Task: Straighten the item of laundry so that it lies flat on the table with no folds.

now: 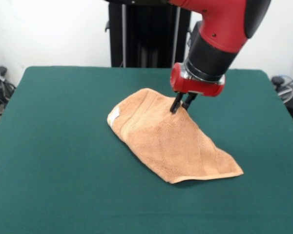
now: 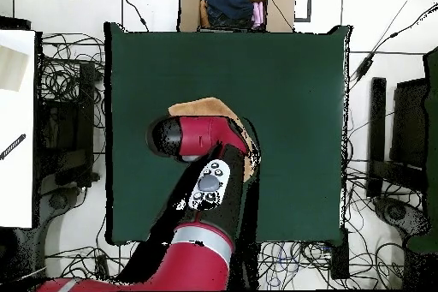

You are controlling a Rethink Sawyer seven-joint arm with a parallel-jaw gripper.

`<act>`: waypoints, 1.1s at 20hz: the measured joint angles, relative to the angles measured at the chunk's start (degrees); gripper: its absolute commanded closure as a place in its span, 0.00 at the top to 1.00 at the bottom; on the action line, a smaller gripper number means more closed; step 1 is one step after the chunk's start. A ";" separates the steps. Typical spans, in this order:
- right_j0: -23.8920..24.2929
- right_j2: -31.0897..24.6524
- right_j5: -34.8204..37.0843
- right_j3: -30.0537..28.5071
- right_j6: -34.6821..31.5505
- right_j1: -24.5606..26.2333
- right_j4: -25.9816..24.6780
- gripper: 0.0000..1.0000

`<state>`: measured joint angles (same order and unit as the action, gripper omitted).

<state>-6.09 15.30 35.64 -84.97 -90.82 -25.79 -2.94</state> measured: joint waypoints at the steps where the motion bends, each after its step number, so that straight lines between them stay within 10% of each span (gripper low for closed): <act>1: 0.06 -0.02 0.00 0.00 0.00 -0.04 0.00 0.00; 22: 3.52 -0.93 0.01 -0.02 0.00 -3.54 -0.04 0.00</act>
<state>-2.57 14.37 35.65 -84.99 -90.82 -29.33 -2.98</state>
